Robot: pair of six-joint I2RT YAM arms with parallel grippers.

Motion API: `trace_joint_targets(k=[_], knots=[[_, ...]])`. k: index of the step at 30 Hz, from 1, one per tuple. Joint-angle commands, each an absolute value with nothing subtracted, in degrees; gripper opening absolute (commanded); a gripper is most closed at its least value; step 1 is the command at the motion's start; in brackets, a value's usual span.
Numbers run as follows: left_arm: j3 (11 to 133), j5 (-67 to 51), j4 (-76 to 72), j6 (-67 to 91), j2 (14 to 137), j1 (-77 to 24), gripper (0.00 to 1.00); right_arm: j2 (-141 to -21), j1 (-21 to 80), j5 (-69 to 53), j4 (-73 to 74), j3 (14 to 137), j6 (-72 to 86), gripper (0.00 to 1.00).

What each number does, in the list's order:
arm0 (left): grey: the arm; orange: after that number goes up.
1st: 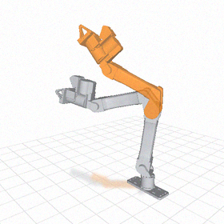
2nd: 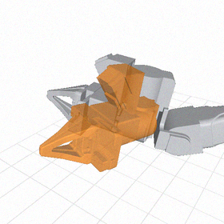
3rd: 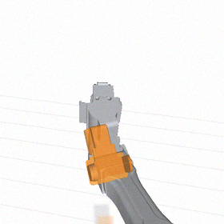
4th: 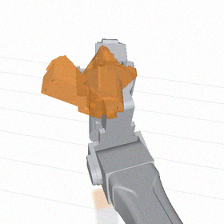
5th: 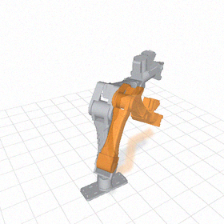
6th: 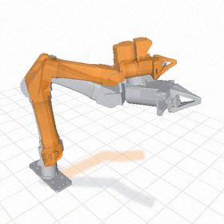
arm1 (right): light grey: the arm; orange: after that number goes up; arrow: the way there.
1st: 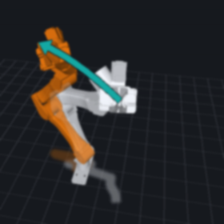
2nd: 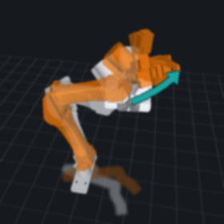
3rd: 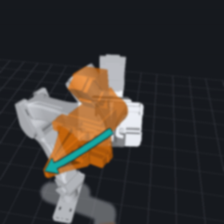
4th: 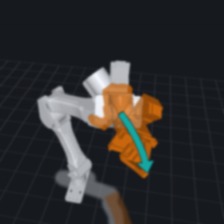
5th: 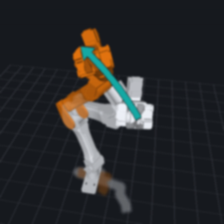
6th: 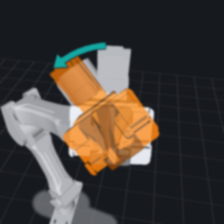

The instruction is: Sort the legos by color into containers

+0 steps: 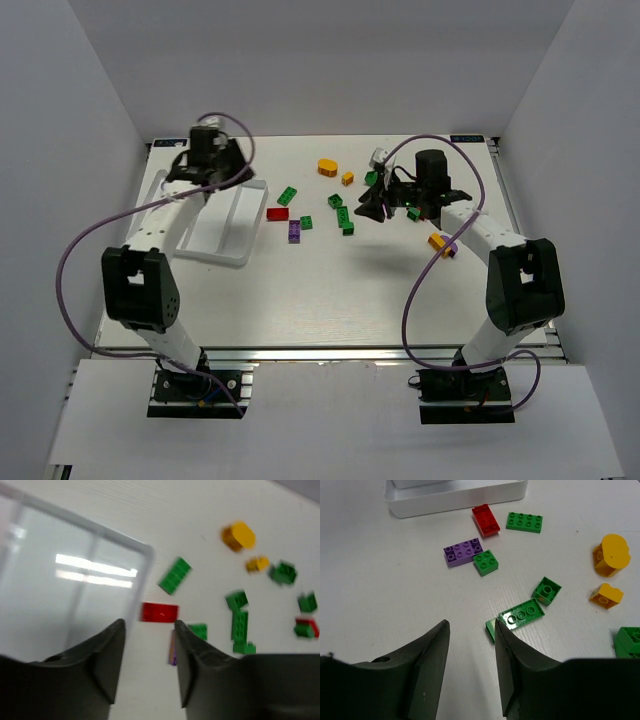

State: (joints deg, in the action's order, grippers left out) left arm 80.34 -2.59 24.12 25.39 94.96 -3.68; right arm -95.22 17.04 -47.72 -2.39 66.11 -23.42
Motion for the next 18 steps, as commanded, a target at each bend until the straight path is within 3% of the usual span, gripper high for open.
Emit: trace_joint_targets(k=[1,9,18], knots=[[85.4,-6.42,27.23,23.4,99.3,-11.59,0.58,-94.05,16.96,-53.51,2.54,69.17,-28.82,0.47],[93.6,-1.68,34.02,12.76,107.93,-19.94,0.65,-91.5,16.96,-55.02,11.23,66.97,-41.73,0.85],[102.37,5.98,41.37,2.39,116.43,-21.36,0.66,-90.53,15.74,-54.76,13.37,65.39,-45.36,0.86]])
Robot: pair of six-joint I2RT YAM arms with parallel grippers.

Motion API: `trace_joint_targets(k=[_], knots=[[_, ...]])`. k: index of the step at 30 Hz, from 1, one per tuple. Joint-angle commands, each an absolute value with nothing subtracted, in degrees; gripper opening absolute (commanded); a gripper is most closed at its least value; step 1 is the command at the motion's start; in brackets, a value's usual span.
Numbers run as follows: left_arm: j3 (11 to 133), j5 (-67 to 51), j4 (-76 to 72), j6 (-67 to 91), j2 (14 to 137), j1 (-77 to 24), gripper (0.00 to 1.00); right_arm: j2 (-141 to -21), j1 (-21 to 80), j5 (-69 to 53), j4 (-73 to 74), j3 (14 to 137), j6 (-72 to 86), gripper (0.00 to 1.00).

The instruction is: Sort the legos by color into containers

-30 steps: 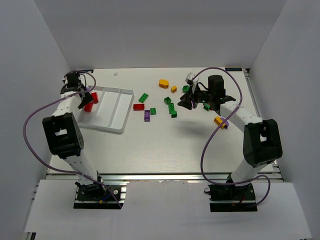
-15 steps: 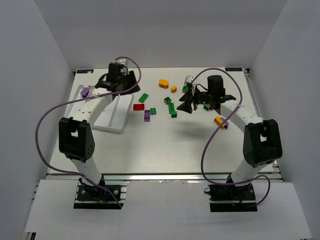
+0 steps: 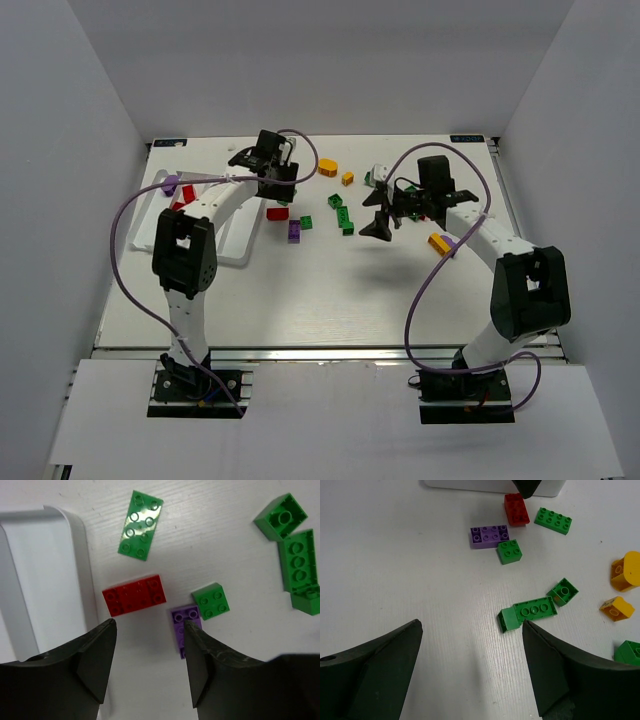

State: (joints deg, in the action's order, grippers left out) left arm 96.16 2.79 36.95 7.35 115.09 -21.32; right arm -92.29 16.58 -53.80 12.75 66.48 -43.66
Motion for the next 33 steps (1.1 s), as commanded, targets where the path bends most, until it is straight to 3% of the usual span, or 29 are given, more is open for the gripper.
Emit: trace_joint_targets(k=[1,11,12,13,15,20,22,33], knots=[[103.44,5.72,42.44,1.5,117.32,-21.36,0.66,-90.61,15.65,-54.58,13.01,65.39,-44.92,0.86],[102.92,4.4,42.02,-6.5,121.82,-21.36,0.67,-92.29,14.68,-55.11,11.78,66.27,-42.1,0.86],[102.75,4.13,41.75,-7.03,121.9,-21.36,0.69,-92.37,14.68,-55.02,11.95,66.36,-42.19,0.86],[102.48,3.35,41.14,-7.73,121.82,-21.36,0.77,-92.55,14.59,-54.93,12.74,66.53,-42.8,0.86],[101.96,1.85,39.47,-8.96,121.73,-21.36,0.8,-93.86,14.15,-54.84,15.11,68.02,-43.15,0.86],[97.57,-2.02,37.09,-10.89,122.08,-21.53,0.72,-95.62,13.8,-54.49,15.99,69.61,-42.36,0.89],[97.64,-1.85,37.18,-11.69,123.22,-21.53,0.62,-96.15,13.89,-54.58,16.17,69.96,-42.01,0.89],[97.47,1.23,34.98,-13.01,123.22,-22.06,0.64,-97.21,13.89,-54.93,16.79,71.02,-40.69,0.89]])
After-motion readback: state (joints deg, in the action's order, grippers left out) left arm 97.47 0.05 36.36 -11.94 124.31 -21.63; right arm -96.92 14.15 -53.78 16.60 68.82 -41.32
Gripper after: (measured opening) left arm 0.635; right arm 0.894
